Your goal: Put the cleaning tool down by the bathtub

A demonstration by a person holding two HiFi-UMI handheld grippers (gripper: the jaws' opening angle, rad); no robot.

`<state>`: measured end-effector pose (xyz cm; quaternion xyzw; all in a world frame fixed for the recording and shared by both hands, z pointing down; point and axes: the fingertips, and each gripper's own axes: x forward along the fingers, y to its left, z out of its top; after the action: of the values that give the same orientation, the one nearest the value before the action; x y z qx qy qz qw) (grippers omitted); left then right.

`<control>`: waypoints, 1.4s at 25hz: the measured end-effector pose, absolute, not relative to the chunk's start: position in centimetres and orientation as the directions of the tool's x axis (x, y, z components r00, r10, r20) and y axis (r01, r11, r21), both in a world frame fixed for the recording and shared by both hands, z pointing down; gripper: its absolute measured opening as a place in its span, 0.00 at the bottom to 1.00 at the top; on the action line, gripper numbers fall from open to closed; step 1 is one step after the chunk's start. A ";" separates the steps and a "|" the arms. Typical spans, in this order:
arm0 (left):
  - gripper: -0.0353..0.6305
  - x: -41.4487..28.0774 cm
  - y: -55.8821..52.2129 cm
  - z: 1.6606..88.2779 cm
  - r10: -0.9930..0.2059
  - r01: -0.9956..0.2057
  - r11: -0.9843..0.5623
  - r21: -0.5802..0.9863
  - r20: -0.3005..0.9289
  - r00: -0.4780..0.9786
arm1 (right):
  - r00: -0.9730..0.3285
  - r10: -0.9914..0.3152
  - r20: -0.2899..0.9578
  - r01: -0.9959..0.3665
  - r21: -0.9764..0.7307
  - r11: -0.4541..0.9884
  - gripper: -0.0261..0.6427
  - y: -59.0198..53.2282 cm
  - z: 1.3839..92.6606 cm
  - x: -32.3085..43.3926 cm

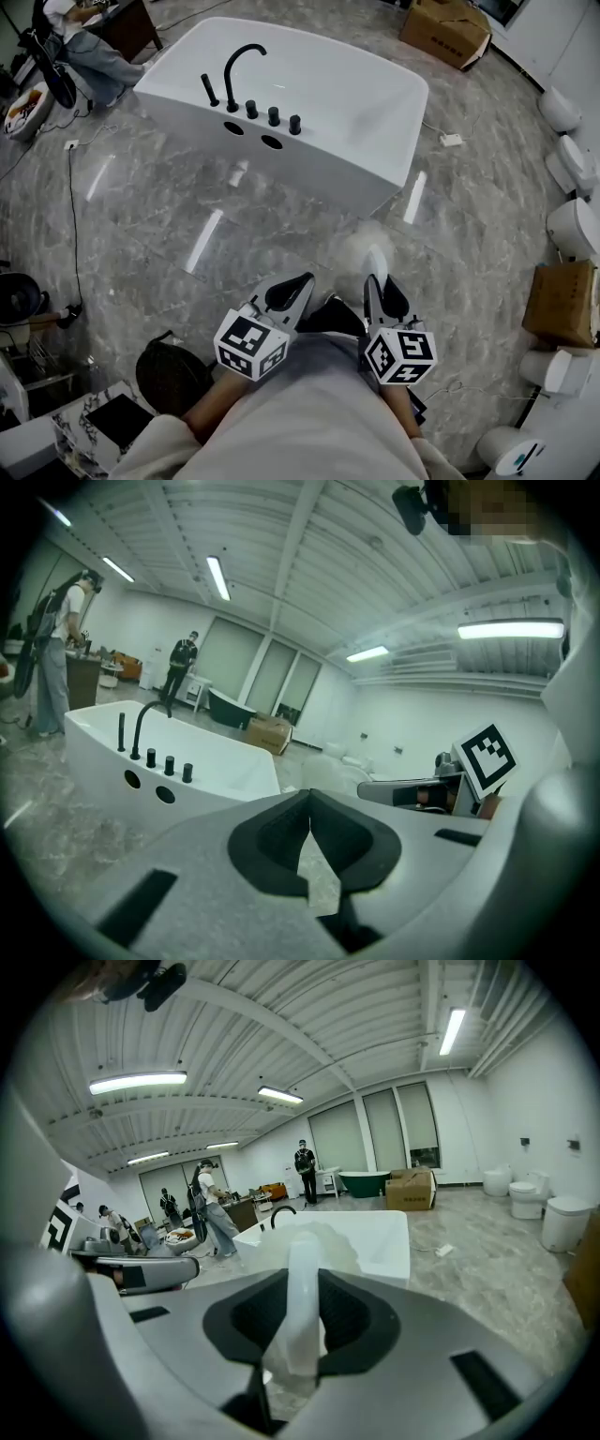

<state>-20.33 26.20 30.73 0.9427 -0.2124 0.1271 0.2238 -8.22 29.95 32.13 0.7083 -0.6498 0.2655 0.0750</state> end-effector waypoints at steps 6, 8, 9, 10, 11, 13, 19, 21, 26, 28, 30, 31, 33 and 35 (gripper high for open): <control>0.06 -20.9 23.7 31.7 -0.362 -0.483 -0.790 0.378 0.348 0.865 | 0.019 -0.880 0.474 -0.958 -0.242 -0.151 0.17 28.2 32.5 -7.8; 0.06 -20.8 22.9 31.6 -0.368 -0.485 -0.785 0.384 0.341 0.865 | 0.016 -0.879 0.477 -0.957 -0.247 -0.152 0.17 27.4 32.7 -7.4; 0.06 -20.5 22.6 31.5 -0.369 -0.482 -0.785 0.390 0.330 0.869 | 0.016 -0.879 0.477 -0.956 -0.250 -0.153 0.17 27.0 32.8 -7.2; 0.06 -20.2 22.2 31.3 -0.369 -0.477 -0.784 0.398 0.320 0.873 | 0.015 -0.879 0.476 -0.955 -0.253 -0.153 0.17 26.5 32.9 -6.8; 0.06 -19.9 21.9 31.3 -0.368 -0.474 -0.783 0.403 0.314 0.875 | 0.015 -0.881 0.474 -0.954 -0.256 -0.154 0.17 26.0 33.0 -6.4; 0.06 -19.2 20.9 31.3 -0.370 -0.477 -0.783 0.400 0.317 0.873 | 0.016 -0.884 0.468 -0.953 -0.262 -0.155 0.17 24.8 33.1 -5.5; 0.06 -17.2 17.0 31.5 -0.413 -0.528 -0.785 0.323 0.361 0.836 | 0.011 -0.887 0.462 -0.950 -0.271 -0.153 0.17 20.8 33.4 -2.5; 0.06 -16.2 15.5 31.5 -0.416 -0.532 -0.781 0.327 0.364 0.834 | 0.009 -0.887 0.462 -0.950 -0.272 -0.152 0.17 19.3 33.4 -1.2; 0.06 -12.9 11.6 31.8 -0.421 -0.542 -0.774 0.328 0.373 0.827 | -0.003 -0.884 0.468 -0.950 -0.277 -0.144 0.17 15.4 34.0 2.3; 0.06 -11.4 10.2 31.9 -0.425 -0.547 -0.770 0.328 0.377 0.823 | -0.013 -0.882 0.472 -0.950 -0.280 -0.136 0.17 13.8 34.1 3.8; 0.06 -10.0 8.6 31.9 -0.432 -0.556 -0.764 0.328 0.380 0.818 | -0.024 -0.880 0.475 -0.951 -0.281 -0.126 0.17 12.1 34.2 5.3; 0.06 -9.4 7.7 31.8 -0.438 -0.563 -0.759 0.328 0.383 0.813 | -0.029 -0.879 0.476 -0.952 -0.282 -0.121 0.17 11.1 34.2 6.0; 0.06 -8.2 6.0 31.9 -0.452 -0.579 -0.748 0.325 0.391 0.802 | -0.040 -0.878 0.477 -0.952 -0.284 -0.111 0.17 9.3 34.3 7.3; 0.06 -7.0 4.4 31.9 -0.461 -0.590 -0.740 0.322 0.396 0.794 | -0.052 -0.878 0.477 -0.952 -0.288 -0.100 0.17 7.7 34.3 8.5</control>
<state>-7.04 4.44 31.86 0.9211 -0.2853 0.1467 0.2204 8.51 7.65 34.32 0.6854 -0.6675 0.2835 0.0660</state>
